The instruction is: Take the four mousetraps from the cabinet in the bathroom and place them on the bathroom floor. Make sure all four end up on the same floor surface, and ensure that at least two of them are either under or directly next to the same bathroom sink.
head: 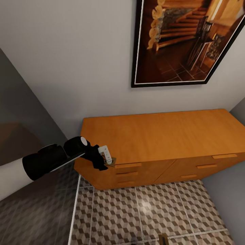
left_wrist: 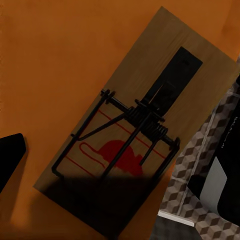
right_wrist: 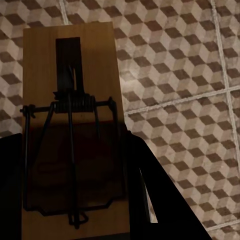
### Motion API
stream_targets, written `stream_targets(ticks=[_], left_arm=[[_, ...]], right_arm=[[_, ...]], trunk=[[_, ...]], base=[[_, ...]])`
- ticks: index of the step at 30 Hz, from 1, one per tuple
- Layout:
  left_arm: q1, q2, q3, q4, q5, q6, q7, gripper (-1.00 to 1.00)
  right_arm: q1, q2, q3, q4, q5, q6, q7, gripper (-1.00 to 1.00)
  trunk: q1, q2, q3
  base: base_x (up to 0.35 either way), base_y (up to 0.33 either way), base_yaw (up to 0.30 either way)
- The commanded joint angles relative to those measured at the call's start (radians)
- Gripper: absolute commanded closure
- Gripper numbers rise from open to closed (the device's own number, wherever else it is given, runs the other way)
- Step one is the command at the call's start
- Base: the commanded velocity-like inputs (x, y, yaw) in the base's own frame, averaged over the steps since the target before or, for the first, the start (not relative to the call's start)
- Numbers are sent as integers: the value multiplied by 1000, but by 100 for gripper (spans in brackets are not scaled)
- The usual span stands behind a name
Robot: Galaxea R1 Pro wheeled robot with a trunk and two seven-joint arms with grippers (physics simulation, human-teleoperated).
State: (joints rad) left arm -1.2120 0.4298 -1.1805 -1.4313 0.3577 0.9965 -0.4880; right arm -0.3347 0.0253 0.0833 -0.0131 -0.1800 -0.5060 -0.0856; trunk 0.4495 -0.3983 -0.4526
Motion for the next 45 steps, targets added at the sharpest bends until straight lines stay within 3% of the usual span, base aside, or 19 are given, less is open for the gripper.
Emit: stream_targets(ticks=[1, 20, 21, 45], left_arm=[[-1, 2, -1, -1, -3, 2, -4, -100], [-1, 6, -1, -2, -3, 2, -4, -100], [-1, 6, -2, -2, -3, 2, -4, 100], [-1, 3, 1, -9, -3, 2, -4, 100]], right_arm=[[0, 1, 9, 1, -10, -3, -5, 100], [0, 0, 9, 1, -10, -3, -5, 100], [0, 0, 9, 1, -10, -3, -5, 100], [0, -1, 9, 1, -10, -3, -4, 100]], trunk=[[1, -2, -2], [1, -2, -2], [1, -2, -2], [1, -2, -2]], base=[[0, 0, 0], [0, 0, 0], [0, 0, 0], [0, 0, 0]])
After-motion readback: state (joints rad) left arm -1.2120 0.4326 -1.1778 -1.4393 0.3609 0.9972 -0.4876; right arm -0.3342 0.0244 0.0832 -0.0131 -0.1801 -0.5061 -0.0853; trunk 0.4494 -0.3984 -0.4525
